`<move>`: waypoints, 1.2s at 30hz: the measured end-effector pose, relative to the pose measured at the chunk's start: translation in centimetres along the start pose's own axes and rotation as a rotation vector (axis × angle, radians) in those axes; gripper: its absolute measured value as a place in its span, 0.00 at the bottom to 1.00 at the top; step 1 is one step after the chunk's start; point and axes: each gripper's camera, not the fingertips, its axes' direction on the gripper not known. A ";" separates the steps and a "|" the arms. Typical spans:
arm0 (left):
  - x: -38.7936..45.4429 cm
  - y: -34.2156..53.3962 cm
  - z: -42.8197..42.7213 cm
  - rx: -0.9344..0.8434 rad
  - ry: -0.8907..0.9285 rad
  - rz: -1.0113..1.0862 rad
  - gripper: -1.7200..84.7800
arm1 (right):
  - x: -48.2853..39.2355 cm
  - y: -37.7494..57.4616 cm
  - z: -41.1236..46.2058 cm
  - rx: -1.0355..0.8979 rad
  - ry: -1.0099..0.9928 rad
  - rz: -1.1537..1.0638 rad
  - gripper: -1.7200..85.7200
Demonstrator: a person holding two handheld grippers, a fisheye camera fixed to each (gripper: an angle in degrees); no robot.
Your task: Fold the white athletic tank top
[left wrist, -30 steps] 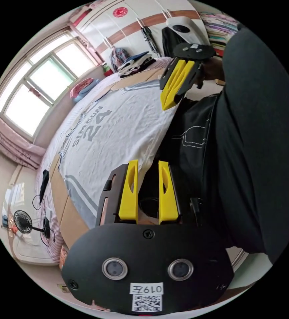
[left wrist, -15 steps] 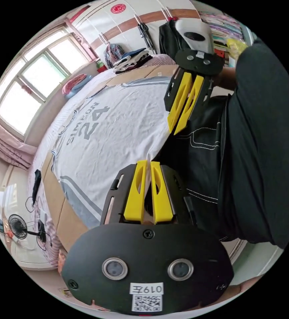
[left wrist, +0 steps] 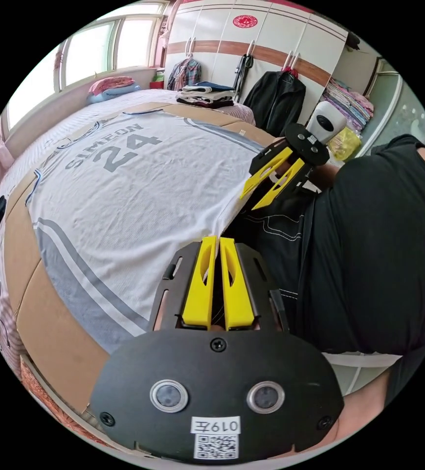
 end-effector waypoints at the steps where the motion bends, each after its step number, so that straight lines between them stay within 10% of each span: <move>1: 0.8 0.1 0.0 -0.015 -0.010 0.015 0.04 | -0.1 0.3 0.0 -0.006 -0.022 -0.003 0.09; 9: 4.5 3.9 -1.6 0.042 -0.085 -0.183 0.07 | 0.6 3.3 -3.3 0.090 0.005 0.084 0.05; 14: 12.5 6.1 -1.4 0.026 -0.715 -0.150 0.12 | 1.2 6.1 -4.5 0.118 0.029 0.158 0.03; 22: 18.8 3.5 4.6 -0.334 -1.131 0.237 0.13 | 2.6 7.8 -6.5 0.213 -0.011 0.218 0.02; 36: 22.7 0.7 5.2 -0.424 -1.157 0.415 0.03 | 1.0 11.2 -8.7 0.194 0.048 0.390 0.04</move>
